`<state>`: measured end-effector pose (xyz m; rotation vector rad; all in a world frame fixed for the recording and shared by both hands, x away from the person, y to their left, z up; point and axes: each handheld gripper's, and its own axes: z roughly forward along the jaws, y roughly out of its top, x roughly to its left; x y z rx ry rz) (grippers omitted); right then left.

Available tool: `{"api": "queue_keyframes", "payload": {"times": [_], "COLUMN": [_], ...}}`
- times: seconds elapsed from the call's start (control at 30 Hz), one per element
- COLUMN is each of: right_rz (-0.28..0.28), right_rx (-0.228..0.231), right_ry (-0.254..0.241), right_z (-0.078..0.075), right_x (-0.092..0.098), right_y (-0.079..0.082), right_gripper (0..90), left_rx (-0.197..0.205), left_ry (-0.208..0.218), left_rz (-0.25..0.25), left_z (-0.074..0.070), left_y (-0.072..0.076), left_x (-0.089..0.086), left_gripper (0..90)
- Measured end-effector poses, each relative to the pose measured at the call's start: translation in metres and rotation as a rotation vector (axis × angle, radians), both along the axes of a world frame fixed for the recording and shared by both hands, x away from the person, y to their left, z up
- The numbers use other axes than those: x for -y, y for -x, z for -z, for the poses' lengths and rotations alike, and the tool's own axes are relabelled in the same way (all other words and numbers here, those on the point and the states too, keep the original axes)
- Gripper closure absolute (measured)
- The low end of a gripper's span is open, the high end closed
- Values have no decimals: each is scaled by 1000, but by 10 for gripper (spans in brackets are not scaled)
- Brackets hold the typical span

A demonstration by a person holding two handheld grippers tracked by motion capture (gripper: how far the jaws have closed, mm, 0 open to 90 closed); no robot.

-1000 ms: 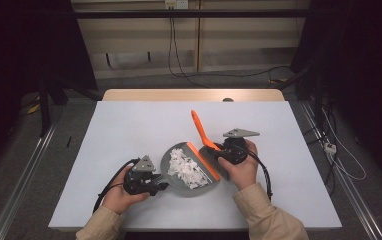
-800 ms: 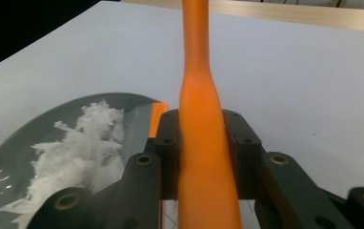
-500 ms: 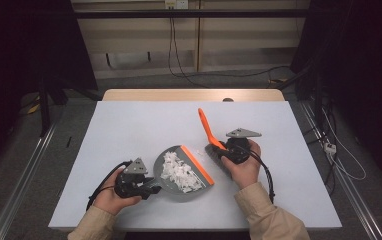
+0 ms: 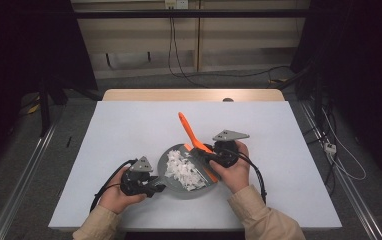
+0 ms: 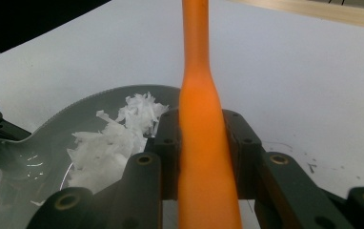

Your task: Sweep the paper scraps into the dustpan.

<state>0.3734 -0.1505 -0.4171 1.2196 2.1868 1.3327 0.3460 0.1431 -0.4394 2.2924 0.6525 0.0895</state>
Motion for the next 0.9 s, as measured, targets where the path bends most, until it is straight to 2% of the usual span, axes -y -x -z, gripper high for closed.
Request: {"api": "queue_keyframes", "payload": {"times": [0.23,0.3,0.43,0.6,0.63,0.7,0.77,0.83,0.9], "right_rz": [21,27,28,4,18,38,42,53,56], "right_rx": [11,12,2,-30,-36,-34,-34,-25,-21], "right_ry": [-34,-43,-61,2,25,60,55,40,31], "right_z": [-8,-9,-10,-1,0,1,1,0,-2], "right_x": [10,15,19,11,11,14,17,19,20], "right_y": [1,0,1,0,-1,-2,-2,-2,-2], "right_gripper": [712,712,712,712,713,713,712,712,712], "left_rx": [11,25,23,28,35,30,27,35,22], "left_ry": [16,2,17,18,7,17,11,16,21], "left_rz": [-12,-24,-27,-35,-38,-41,-37,-54,-35], "left_z": [1,0,1,0,0,1,0,1,1], "left_y": [0,0,-2,-2,-2,-2,-2,-2,-3], "left_x": [0,0,-2,-2,-4,-6,-8,-7,-7], "left_gripper": [628,628,628,628,628,628,628,628,628]}}
